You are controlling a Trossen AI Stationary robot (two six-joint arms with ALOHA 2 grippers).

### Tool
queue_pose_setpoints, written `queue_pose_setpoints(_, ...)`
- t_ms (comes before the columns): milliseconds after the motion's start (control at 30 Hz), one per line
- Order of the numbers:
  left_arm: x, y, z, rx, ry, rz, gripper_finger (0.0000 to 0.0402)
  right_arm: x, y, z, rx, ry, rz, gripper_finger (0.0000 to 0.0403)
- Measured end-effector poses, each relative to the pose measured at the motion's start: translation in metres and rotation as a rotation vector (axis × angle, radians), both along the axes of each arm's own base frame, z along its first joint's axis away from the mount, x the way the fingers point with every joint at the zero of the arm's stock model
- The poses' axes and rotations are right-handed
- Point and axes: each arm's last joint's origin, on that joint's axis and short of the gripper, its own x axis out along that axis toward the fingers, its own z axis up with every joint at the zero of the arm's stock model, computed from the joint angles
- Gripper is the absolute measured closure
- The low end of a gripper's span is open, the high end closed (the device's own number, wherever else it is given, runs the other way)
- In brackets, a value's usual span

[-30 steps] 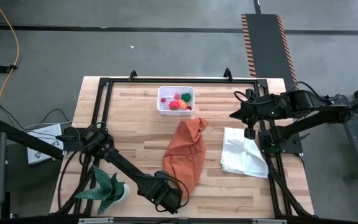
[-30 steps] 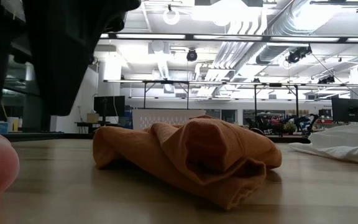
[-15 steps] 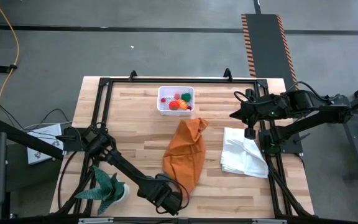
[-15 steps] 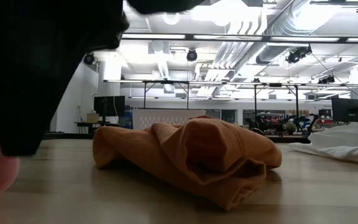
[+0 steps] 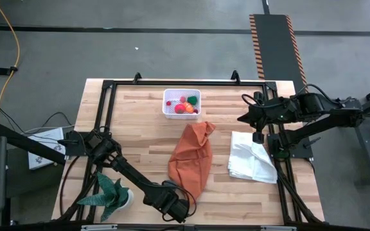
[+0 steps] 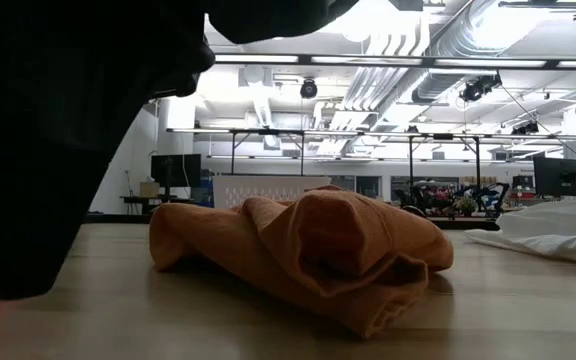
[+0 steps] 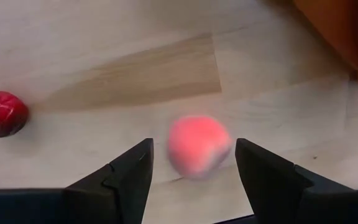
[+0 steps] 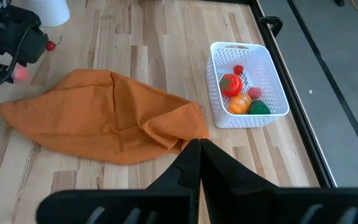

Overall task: Pick and placing Produce into tupperware
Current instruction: Put the pink peach into the white basket

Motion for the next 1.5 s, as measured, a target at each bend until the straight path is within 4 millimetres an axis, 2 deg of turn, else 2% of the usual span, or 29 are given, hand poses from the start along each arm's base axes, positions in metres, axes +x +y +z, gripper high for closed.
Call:
queue_pose_setpoints(1333, 0.0013, -0.0008, 0.0002, -0.006, -0.015, -0.019, 0.0186, 0.0, 0.0, 0.0, -0.006, 0.001, 0.005, 0.0402)
queue_pose_setpoints(1500, 0.0009, -0.0013, 0.0002, -0.025, -0.005, -0.037, 0.0204, 0.0, 0.0, 0.0, -0.005, 0.001, 0.005, 0.0402)
